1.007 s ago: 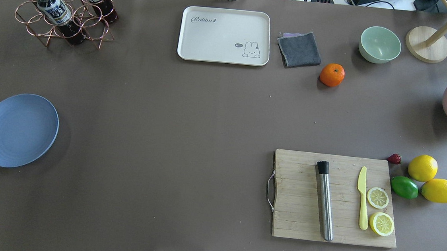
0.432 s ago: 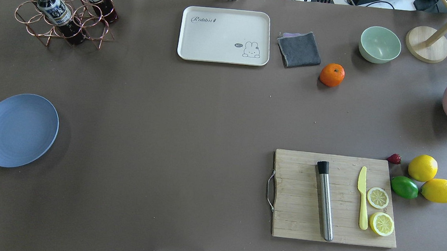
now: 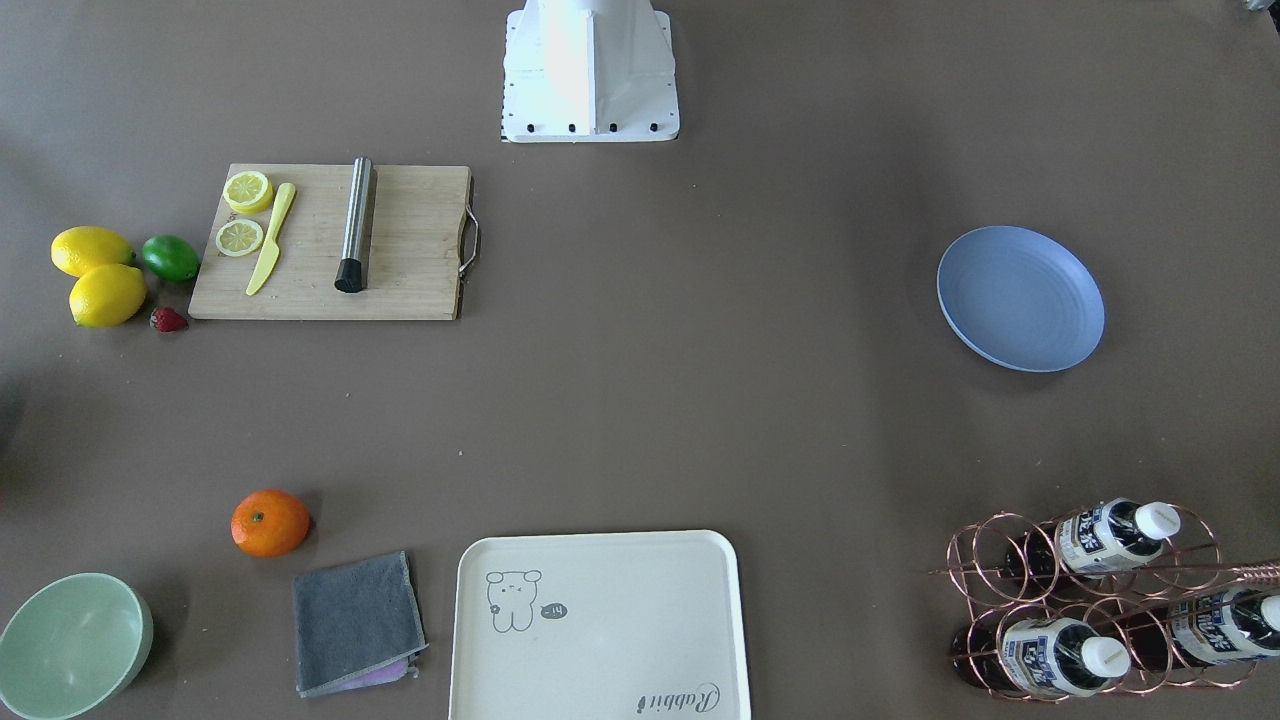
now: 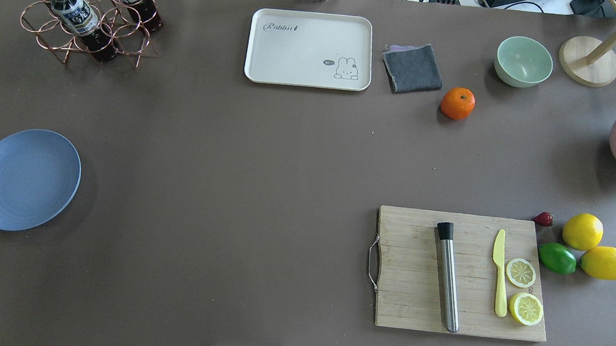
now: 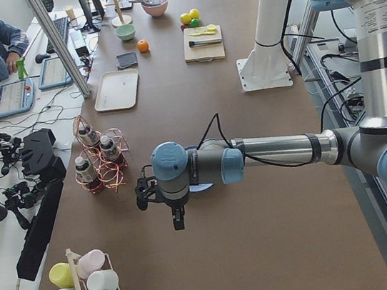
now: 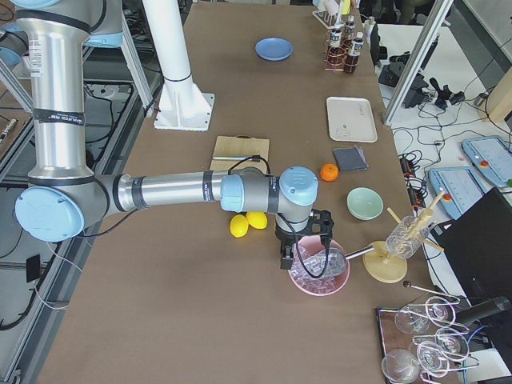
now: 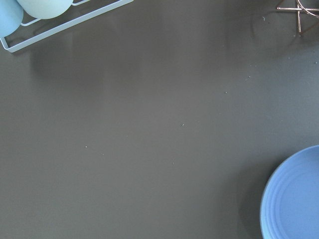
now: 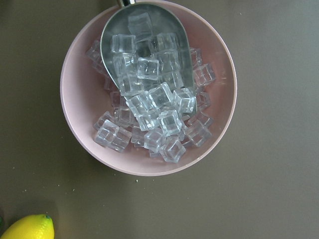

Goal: Pick orange to plate

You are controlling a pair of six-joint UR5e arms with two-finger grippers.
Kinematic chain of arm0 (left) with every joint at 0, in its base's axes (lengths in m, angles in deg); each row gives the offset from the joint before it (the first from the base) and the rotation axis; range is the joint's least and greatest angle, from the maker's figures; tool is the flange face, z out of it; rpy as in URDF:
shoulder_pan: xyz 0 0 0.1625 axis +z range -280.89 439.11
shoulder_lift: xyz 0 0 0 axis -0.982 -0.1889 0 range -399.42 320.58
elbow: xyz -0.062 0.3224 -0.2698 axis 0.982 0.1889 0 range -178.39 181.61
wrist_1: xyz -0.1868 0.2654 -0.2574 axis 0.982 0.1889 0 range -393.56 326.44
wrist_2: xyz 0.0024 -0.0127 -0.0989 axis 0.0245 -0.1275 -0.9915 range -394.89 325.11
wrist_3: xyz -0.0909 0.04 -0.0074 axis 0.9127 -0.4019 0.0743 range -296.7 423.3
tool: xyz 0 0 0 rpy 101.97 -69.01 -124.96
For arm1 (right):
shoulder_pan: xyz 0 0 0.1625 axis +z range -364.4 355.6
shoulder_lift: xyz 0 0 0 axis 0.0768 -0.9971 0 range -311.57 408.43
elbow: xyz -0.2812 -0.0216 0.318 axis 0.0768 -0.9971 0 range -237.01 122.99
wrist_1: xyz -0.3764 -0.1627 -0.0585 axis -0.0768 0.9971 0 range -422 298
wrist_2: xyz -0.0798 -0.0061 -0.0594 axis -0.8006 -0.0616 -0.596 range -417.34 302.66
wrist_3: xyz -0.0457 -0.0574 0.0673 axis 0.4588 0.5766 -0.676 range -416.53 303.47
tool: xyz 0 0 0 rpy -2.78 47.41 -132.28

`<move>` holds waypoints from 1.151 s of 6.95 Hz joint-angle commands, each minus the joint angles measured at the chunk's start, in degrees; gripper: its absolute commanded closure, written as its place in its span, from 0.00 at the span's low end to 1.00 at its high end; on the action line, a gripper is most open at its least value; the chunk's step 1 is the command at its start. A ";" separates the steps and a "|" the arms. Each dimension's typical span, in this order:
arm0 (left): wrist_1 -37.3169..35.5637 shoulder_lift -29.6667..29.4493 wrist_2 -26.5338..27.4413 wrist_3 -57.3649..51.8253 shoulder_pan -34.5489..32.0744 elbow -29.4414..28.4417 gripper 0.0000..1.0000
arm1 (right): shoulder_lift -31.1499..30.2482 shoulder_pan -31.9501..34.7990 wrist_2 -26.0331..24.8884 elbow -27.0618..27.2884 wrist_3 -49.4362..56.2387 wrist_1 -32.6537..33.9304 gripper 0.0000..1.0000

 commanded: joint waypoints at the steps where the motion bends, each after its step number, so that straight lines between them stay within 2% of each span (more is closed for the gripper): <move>1: 3.02 -0.81 -0.07 0.39 0.03 0.06 0.02 | 0.07 0.00 -0.04 0.33 -0.07 0.00 0.00; 2: 4.26 -1.34 -0.07 0.39 0.03 -0.03 0.02 | 0.16 0.00 -0.04 0.42 -0.07 0.00 0.00; 4: 7.78 -7.29 -0.59 0.21 0.12 -3.52 0.02 | 0.07 0.00 0.05 1.56 -0.16 0.00 0.00; 5: 8.31 -6.80 -0.86 -0.05 0.21 -2.67 0.02 | 0.42 0.00 0.05 1.82 -0.07 0.00 0.00; 6: 11.62 -6.79 -3.90 0.30 0.99 -2.40 0.02 | 0.94 -0.26 0.05 3.22 0.11 -1.39 0.00; 7: 18.09 -6.71 -4.80 0.91 3.87 -2.92 0.02 | 0.51 -1.13 0.66 3.75 -0.24 -6.37 0.00; 8: 20.68 -7.23 -4.55 5.18 8.51 -3.28 0.02 | 0.34 -2.27 2.23 3.67 -0.94 -7.72 0.00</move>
